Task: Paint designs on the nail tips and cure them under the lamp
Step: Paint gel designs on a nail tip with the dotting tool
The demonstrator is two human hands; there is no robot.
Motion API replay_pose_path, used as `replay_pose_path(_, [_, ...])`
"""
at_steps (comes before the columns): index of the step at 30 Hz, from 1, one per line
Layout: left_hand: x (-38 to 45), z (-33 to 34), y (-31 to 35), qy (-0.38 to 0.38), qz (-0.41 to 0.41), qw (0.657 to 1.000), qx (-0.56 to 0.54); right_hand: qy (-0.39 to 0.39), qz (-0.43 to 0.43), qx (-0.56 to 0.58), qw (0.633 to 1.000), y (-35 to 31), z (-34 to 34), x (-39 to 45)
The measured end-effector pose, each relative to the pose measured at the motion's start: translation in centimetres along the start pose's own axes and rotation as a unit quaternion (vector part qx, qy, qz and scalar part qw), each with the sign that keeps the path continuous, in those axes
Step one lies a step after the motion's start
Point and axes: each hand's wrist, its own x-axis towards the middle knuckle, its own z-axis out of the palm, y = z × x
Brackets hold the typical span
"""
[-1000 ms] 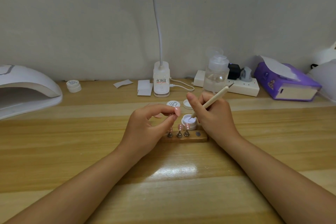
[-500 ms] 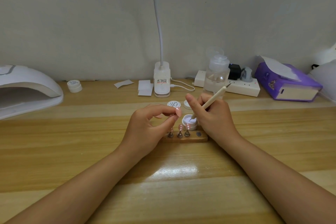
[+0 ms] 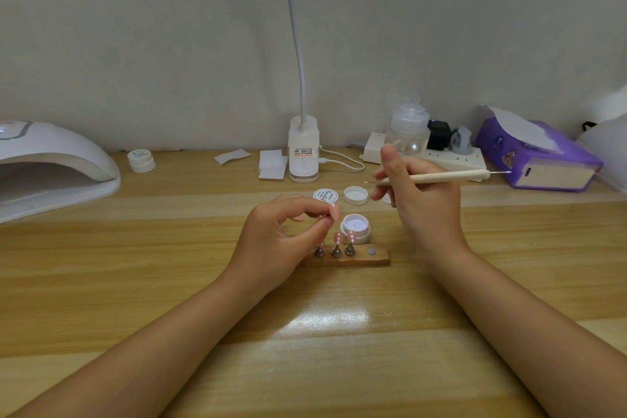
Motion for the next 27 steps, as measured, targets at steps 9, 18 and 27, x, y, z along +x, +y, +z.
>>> replay_pose_path(9, [0.0,0.1,0.3,0.003,-0.003,1.000,-0.001,-0.045,0.013,0.091,0.995,-1.7,1.1,-0.3])
replay_pose_path(18, [-0.1,0.2,0.0,0.002,0.052,0.998,-0.038,-0.084,0.045,0.107,0.990,-1.7,2.0,-1.3])
replay_pose_path(27, [0.0,0.3,-0.3,0.002,0.074,0.996,-0.040,-0.089,0.052,0.094,0.990,-1.4,1.9,-1.3])
